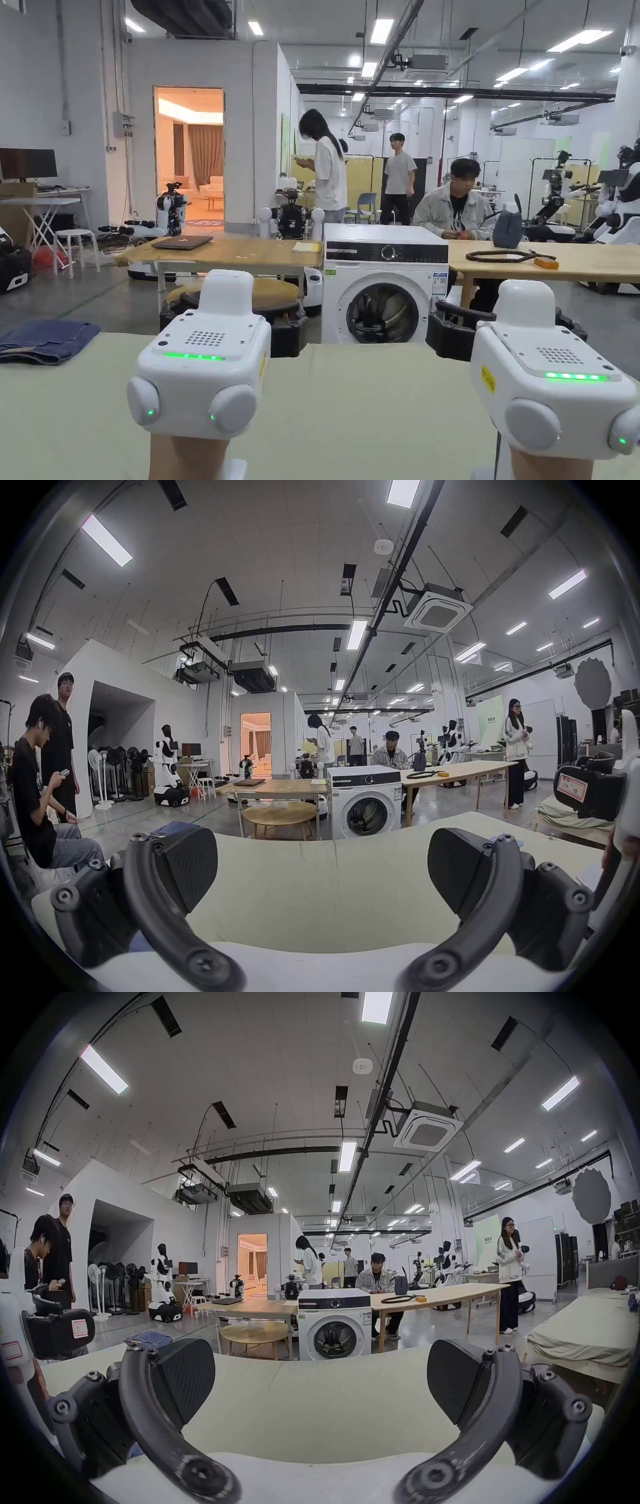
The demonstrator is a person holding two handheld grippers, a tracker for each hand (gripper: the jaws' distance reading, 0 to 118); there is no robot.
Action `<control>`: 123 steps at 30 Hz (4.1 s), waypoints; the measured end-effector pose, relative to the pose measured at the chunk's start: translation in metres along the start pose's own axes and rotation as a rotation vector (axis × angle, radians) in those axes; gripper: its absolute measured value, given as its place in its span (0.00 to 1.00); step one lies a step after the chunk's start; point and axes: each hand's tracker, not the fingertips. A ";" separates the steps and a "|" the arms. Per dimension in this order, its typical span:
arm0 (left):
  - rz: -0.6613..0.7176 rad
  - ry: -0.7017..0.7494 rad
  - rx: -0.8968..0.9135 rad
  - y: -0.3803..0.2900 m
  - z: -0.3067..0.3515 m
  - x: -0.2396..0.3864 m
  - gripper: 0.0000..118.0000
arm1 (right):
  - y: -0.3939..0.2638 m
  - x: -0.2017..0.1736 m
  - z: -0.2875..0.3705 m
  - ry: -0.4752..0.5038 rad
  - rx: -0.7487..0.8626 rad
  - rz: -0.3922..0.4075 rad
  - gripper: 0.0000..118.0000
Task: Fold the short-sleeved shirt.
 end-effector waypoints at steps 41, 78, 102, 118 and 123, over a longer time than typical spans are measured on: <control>0.032 -0.018 -0.036 -0.010 0.006 -0.001 1.00 | -0.025 -0.001 0.015 0.025 -0.029 0.020 1.00; 0.008 -0.008 -0.036 -0.012 0.014 -0.001 1.00 | -0.018 -0.001 0.022 0.058 -0.022 0.020 1.00; 0.061 -0.057 -0.050 -0.019 0.013 0.004 0.00 | -0.025 0.009 0.026 0.090 -0.048 0.029 0.08; 0.019 0.160 -0.069 -0.018 0.062 -0.089 0.00 | -0.029 -0.092 0.015 0.286 -0.051 0.074 0.00; 0.043 0.335 -0.138 -0.033 0.101 -0.163 0.00 | -0.050 -0.160 0.014 0.444 -0.097 0.041 0.00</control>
